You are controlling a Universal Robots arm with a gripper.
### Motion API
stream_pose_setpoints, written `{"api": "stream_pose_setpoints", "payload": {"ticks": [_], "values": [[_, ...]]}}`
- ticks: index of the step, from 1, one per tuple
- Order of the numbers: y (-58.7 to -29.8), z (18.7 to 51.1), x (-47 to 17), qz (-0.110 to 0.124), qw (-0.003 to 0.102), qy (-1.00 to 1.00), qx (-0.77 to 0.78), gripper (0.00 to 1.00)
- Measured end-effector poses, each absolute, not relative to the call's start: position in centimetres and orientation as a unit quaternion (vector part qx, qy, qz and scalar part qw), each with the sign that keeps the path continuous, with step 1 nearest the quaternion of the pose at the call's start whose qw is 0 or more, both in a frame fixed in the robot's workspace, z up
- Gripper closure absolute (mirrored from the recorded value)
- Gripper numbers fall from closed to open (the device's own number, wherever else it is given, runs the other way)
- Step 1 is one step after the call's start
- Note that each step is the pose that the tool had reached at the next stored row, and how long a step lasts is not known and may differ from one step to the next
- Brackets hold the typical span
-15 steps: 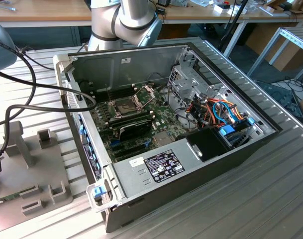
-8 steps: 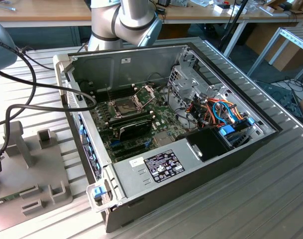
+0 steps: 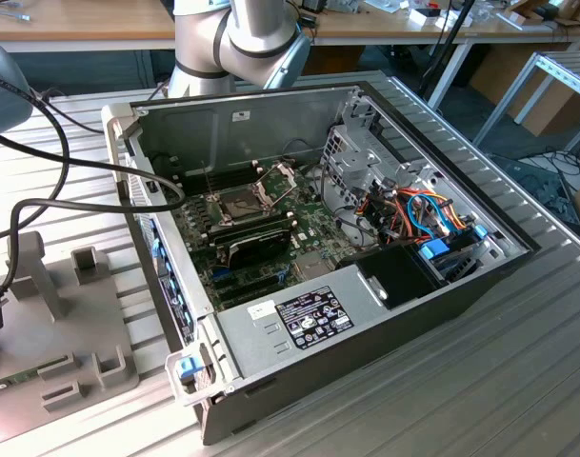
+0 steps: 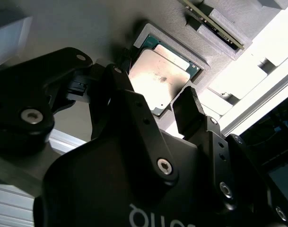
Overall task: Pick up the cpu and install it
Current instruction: 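Pick up the cpu and move it towards the insertion slot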
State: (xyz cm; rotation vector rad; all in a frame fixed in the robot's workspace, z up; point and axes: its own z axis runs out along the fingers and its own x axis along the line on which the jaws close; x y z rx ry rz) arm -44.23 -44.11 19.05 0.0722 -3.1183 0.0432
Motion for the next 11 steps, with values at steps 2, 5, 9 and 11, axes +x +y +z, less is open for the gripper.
{"api": "stream_pose_setpoints", "payload": {"ticks": [2,5,9,11], "values": [[-44.11,19.06,-44.23,0.014,0.011,-1.0,0.023,0.37],[-44.11,19.06,-44.23,0.014,0.011,-1.0,0.023,0.37],[-44.11,19.07,-44.23,0.014,0.011,-1.0,0.023,0.45],[-44.11,19.06,-44.23,0.014,0.011,-1.0,0.023,0.45]]}}
